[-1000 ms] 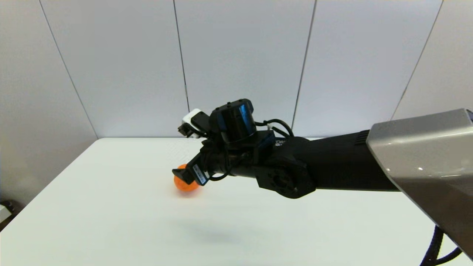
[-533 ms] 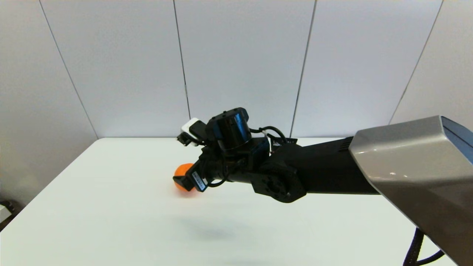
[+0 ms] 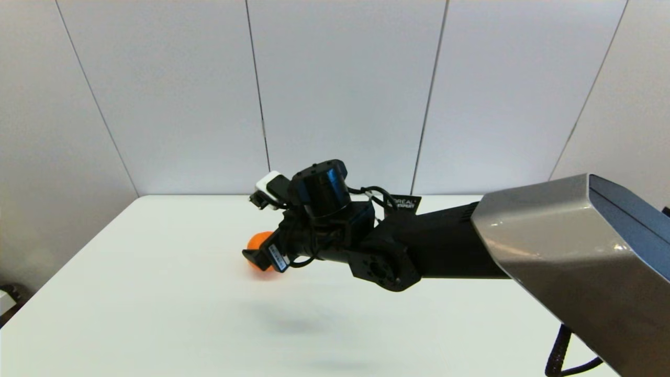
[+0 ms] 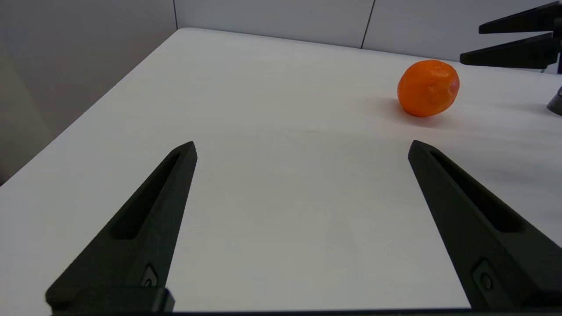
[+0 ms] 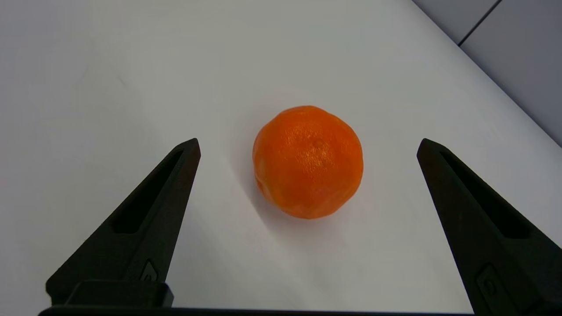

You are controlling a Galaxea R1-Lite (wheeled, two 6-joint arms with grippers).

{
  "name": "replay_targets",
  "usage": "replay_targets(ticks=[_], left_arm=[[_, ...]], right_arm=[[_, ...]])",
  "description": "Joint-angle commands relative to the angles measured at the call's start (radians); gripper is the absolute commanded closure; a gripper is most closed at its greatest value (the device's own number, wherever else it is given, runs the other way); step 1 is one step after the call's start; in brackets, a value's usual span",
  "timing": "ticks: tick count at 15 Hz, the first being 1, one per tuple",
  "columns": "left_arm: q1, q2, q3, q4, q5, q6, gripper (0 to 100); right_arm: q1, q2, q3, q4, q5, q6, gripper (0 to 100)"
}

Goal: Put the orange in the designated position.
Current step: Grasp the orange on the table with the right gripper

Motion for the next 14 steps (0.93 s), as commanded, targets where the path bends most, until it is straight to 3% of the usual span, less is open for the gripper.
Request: replay_targets(ticks=[1, 9, 14], left_arm=[[0.001, 0.001, 0.0, -0.001, 0.0, -0.001, 0], [0.001, 0.001, 0.0, -0.001, 0.0, -0.001, 0], [0.001, 0.001, 0.0, -0.001, 0.0, -0.001, 0]], right_arm=[[0.0, 0.04, -0.029, -0.028, 0.001, 0.013, 0], [0.0, 0.111, -0.067, -0.031, 0.001, 0.03, 0], [0.0, 0.143, -0.078, -0.086, 0.001, 0.049, 0]])
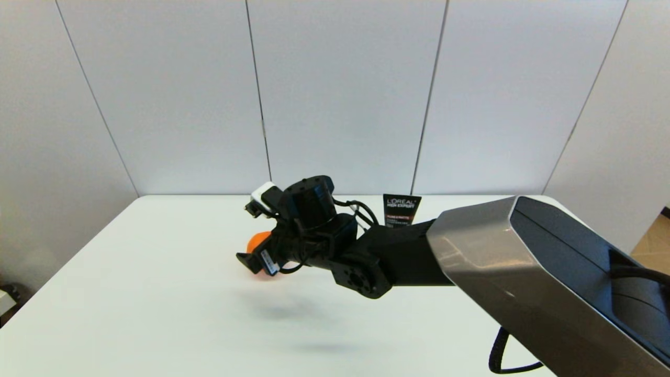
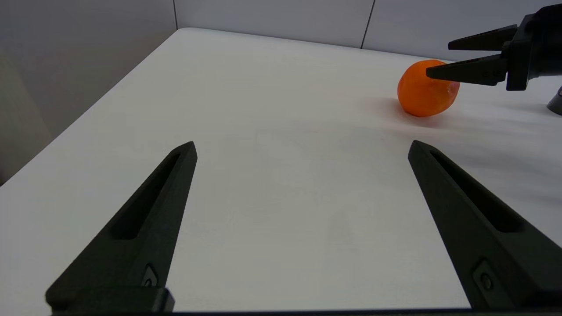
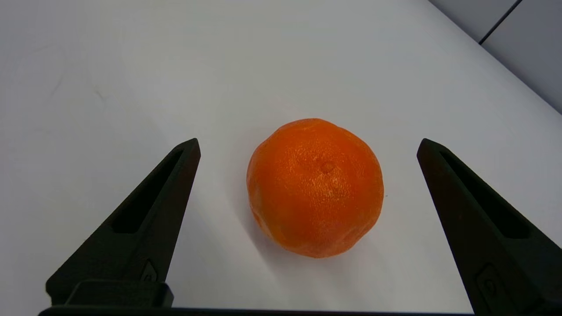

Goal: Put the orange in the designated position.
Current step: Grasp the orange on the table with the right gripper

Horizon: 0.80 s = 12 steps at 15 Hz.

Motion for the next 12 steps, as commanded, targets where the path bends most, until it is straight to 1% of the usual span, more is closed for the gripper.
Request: replay_targets(ticks=[1, 8, 12], left_arm=[[-0.001, 0.001, 0.0, 0.0, 0.0, -0.001, 0], [0.001, 0.001, 0.0, 0.0, 0.0, -0.001, 0], [0.001, 0.001, 0.0, 0.0, 0.0, -0.001, 0]], right_arm=[[0.0, 0.027, -0.003, -0.018, 0.002, 0.015, 0], [0.0, 0.05, -0.004, -0.022, 0.002, 0.018, 0], [0.0, 0.069, -0.004, -0.058, 0.0, 0.018, 0]])
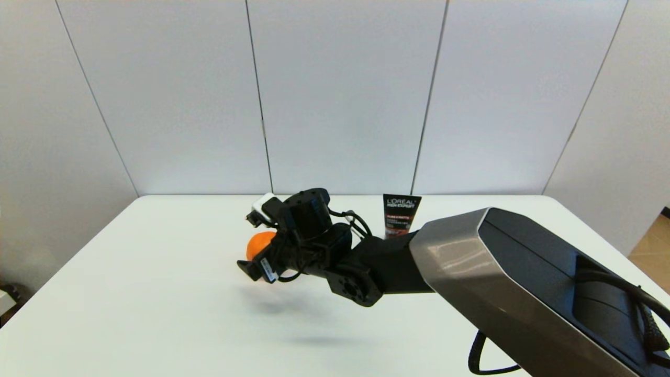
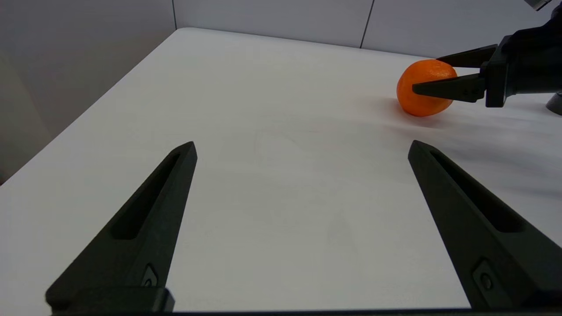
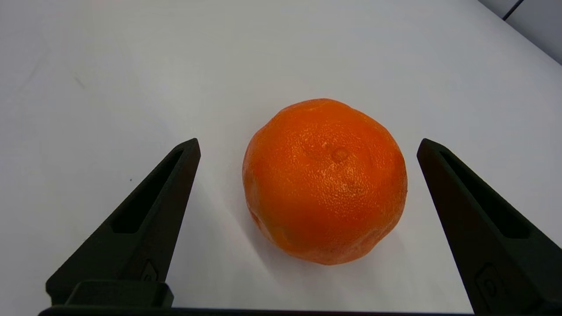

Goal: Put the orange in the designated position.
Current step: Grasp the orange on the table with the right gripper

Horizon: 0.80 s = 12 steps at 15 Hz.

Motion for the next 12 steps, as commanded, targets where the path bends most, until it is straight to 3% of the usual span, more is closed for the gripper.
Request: replay_targets(ticks=[1, 3, 12], left_arm=[[0.001, 0.001, 0.0, 0.0, 0.0, -0.001, 0], [-0.001, 0.001, 0.0, 0.0, 0.0, -0.001, 0], [0.001, 0.001, 0.0, 0.0, 0.0, -0.001, 0]], right_arm=[[0.0, 0.018, 0.0, -0.019, 0.0, 0.0, 0], [0.0, 0.021, 0.0, -0.023, 0.002, 0.031, 0], [0.0, 0.059, -0.019, -0.027, 0.0, 0.04, 0]])
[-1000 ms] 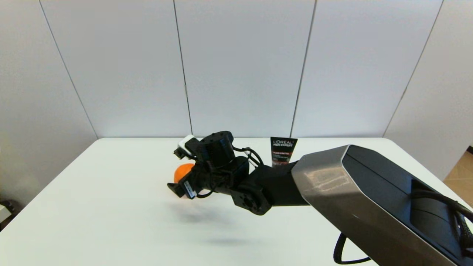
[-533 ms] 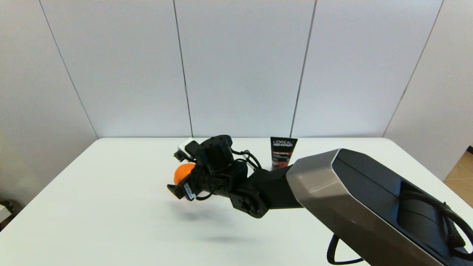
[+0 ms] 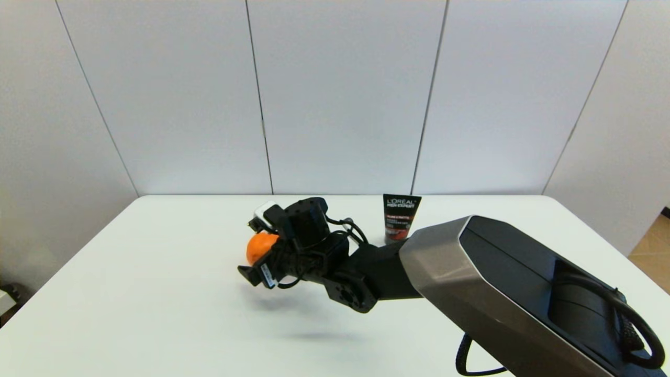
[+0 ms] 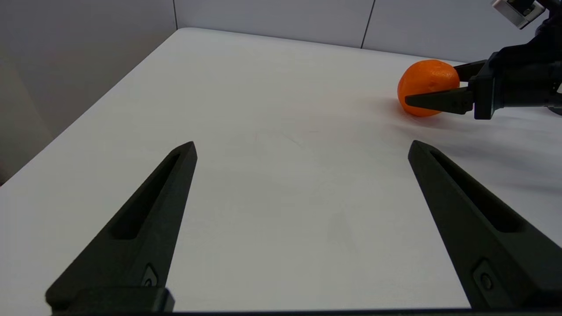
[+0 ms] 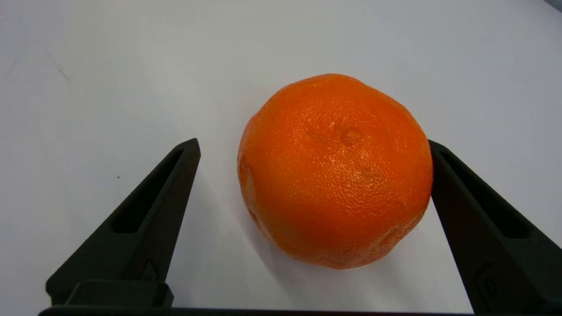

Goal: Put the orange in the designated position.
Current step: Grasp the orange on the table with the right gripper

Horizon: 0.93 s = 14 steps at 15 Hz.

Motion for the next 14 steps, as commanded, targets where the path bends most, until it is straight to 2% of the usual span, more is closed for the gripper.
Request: replay_targets(ticks=[1, 14], left_arm=[[0.001, 0.001, 0.0, 0.0, 0.0, -0.001, 0], [0.0, 0.001, 0.0, 0.0, 0.0, -0.001, 0]], right_arm=[[0.0, 0.023, -0.02, -0.002, 0.001, 0.0, 0], [-0.003, 0.066, -0.077, -0.001, 0.001, 0.0, 0]])
